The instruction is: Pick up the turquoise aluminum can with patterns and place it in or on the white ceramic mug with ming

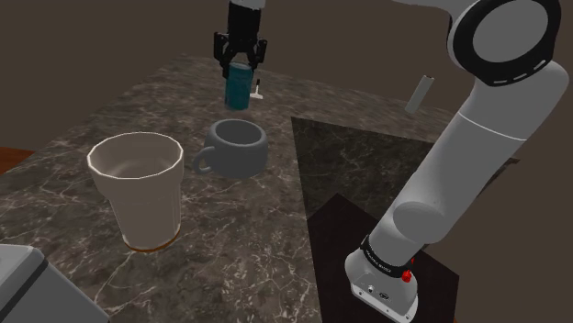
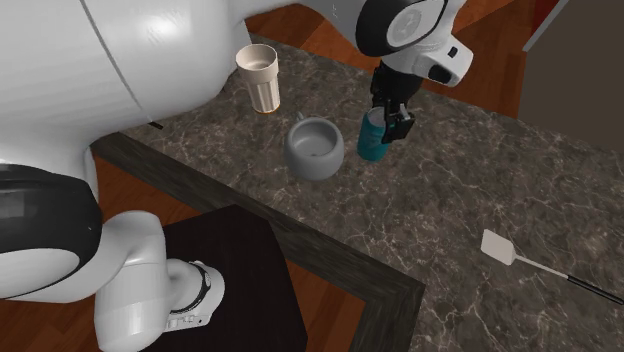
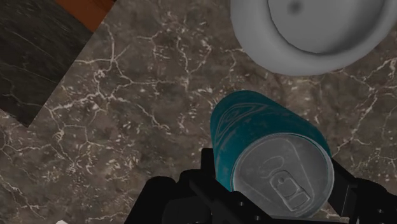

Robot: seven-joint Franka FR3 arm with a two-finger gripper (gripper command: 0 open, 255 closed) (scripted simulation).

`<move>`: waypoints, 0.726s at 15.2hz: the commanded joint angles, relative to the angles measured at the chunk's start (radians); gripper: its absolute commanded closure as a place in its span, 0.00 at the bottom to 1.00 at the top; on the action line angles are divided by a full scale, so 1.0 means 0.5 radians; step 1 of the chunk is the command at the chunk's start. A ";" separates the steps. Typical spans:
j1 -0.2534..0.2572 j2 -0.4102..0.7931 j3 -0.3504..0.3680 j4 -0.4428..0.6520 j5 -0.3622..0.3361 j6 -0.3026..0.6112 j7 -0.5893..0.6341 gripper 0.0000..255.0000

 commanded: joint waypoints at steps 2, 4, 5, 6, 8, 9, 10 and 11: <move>0.001 0.014 0.001 0.099 -0.003 -0.085 0.003 1.00; 0.002 0.026 0.002 0.168 -0.005 -0.142 0.005 1.00; 0.003 0.032 0.002 0.203 -0.006 -0.171 0.006 1.00; 0.003 0.040 0.003 0.239 -0.008 -0.200 0.007 1.00; 0.005 0.056 0.004 0.315 -0.011 -0.259 0.010 1.00; 0.005 0.066 0.005 0.354 -0.013 -0.289 0.011 1.00; 0.006 0.075 0.005 0.394 -0.015 -0.319 0.013 1.00; 0.007 0.086 0.006 0.435 -0.017 -0.350 0.014 1.00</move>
